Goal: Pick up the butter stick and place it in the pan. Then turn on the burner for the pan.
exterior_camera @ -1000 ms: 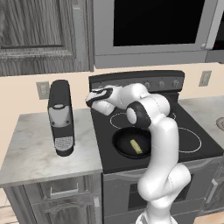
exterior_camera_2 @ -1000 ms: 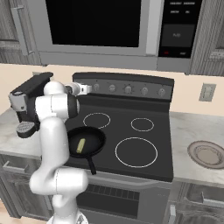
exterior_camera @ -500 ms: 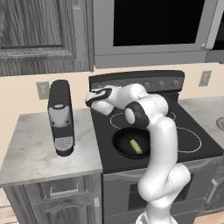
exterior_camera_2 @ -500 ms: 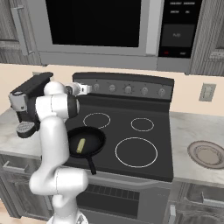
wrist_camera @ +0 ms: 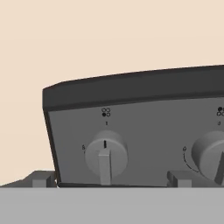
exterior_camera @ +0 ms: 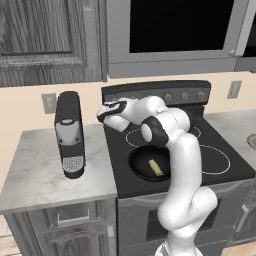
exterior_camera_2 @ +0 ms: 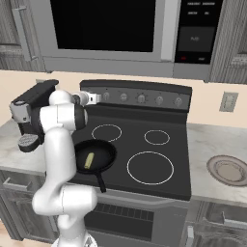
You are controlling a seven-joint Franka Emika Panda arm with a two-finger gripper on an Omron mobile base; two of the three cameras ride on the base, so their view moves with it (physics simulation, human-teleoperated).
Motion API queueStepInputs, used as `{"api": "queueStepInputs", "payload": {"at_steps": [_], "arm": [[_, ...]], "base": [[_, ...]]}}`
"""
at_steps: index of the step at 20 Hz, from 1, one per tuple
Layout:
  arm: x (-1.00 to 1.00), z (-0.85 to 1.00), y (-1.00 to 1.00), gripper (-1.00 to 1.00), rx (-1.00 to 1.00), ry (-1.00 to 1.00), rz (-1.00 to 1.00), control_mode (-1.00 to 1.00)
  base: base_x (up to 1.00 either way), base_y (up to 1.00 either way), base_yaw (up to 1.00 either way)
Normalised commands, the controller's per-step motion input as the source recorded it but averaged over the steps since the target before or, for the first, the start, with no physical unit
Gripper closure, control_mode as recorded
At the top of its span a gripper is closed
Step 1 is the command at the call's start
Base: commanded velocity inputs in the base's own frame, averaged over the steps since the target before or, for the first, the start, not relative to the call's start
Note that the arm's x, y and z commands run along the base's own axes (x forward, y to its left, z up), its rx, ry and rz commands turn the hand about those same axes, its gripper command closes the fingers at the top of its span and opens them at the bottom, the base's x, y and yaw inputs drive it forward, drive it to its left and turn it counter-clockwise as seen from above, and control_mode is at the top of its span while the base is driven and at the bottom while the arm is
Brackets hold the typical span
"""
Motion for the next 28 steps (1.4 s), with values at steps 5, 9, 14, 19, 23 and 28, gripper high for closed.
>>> {"api": "queueStepInputs", "payload": {"at_steps": [5,9,14,19,23,28], "arm": [[0.07,-0.03,0.00,-1.00,0.00,0.00,0.00,-1.00],[0.05,-0.03,0.00,-1.00,0.00,0.00,0.00,-1.00],[0.09,-0.02,0.01,-1.00,0.00,0.00,0.00,-1.00],[0.12,-0.01,0.04,-1.00,0.00,0.00,0.00,-1.00],[0.12,-0.01,0.03,-1.00,0.00,0.00,0.00,-1.00],[0.12,-0.01,0.00,-1.00,0.00,0.00,0.00,-1.00]], "base": [[0.00,0.00,0.00],[0.00,0.00,0.00],[0.00,0.00,0.00],[0.00,0.00,0.00],[0.00,0.00,0.00],[0.00,0.00,0.00]]}}
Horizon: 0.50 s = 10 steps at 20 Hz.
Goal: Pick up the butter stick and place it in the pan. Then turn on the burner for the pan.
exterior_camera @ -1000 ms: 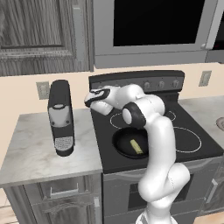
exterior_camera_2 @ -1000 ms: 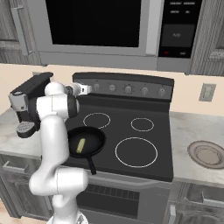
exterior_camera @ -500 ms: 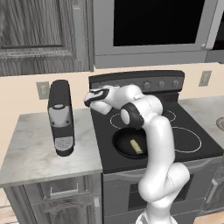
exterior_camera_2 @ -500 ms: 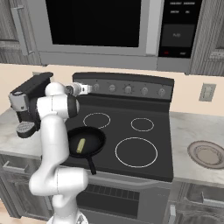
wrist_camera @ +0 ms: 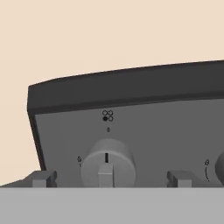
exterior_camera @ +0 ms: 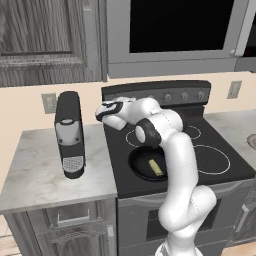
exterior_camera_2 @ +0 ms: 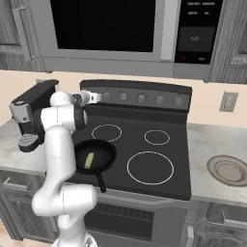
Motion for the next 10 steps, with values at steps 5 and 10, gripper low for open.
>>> {"api": "queueStepInputs", "payload": {"at_steps": [5,10], "arm": [[0.13,0.00,0.00,-1.00,0.00,0.00,0.00,-1.00],[0.08,-0.01,0.00,-1.00,0.00,0.00,0.00,-1.00]], "base": [[0.00,0.00,0.00],[0.00,0.00,0.00]]}}
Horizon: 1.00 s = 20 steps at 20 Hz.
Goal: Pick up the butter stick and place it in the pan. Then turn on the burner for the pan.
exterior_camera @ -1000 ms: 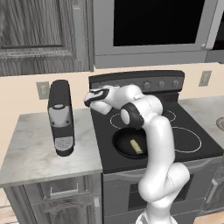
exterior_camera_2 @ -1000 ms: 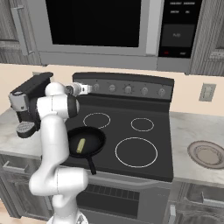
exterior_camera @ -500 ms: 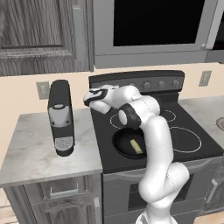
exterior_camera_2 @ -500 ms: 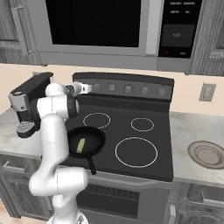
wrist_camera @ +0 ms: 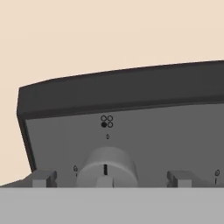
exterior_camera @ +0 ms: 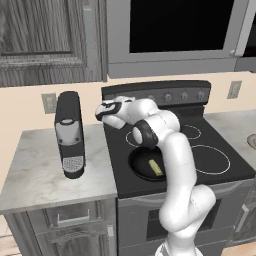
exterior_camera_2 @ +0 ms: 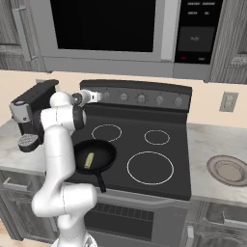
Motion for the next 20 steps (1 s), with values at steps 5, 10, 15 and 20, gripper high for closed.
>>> {"api": "queueStepInputs", "payload": {"at_steps": [5,10,15,20], "arm": [[0.06,-0.04,0.00,-1.00,0.00,0.00,0.00,-1.00],[0.04,-0.03,0.00,-1.00,0.00,0.00,0.00,-1.00],[0.02,-0.07,0.00,-1.00,0.00,0.00,0.00,-1.00],[0.03,-0.10,0.00,-1.00,0.00,0.00,0.00,-1.00]], "base": [[0.00,0.00,0.00],[0.00,0.00,0.00],[0.00,0.00,0.00],[0.00,0.00,0.00]]}}
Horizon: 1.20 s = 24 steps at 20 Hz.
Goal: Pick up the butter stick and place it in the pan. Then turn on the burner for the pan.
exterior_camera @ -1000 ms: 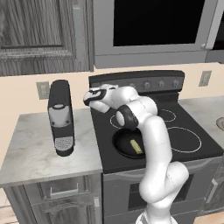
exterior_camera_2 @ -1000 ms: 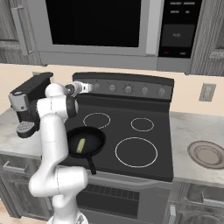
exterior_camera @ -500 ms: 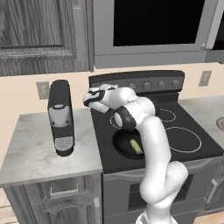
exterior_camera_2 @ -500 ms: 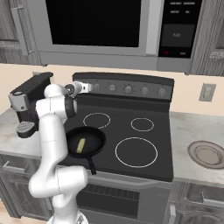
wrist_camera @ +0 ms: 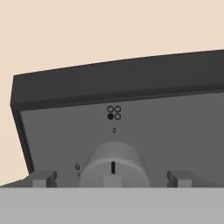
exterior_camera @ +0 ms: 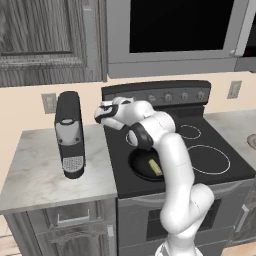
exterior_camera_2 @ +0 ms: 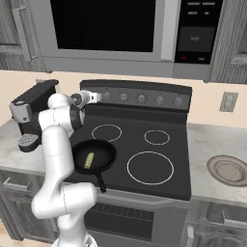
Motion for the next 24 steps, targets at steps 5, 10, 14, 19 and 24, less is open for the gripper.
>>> {"api": "queueStepInputs", "payload": {"at_steps": [5,10,14,19,24], "arm": [[0.08,-0.03,0.00,-1.00,0.00,0.00,0.00,-1.00],[0.10,0.00,0.00,-1.00,0.00,0.00,0.00,-1.00],[0.03,-0.02,0.00,-1.00,0.00,0.00,0.00,-1.00],[0.00,0.00,0.00,-1.00,0.00,0.00,0.00,-1.00],[0.00,0.00,0.00,-1.00,0.00,0.00,0.00,-1.00]], "base": [[0.00,0.00,0.00],[0.00,0.00,0.00],[0.00,0.00,0.00],[0.00,0.00,0.00],[0.00,0.00,0.00]]}}
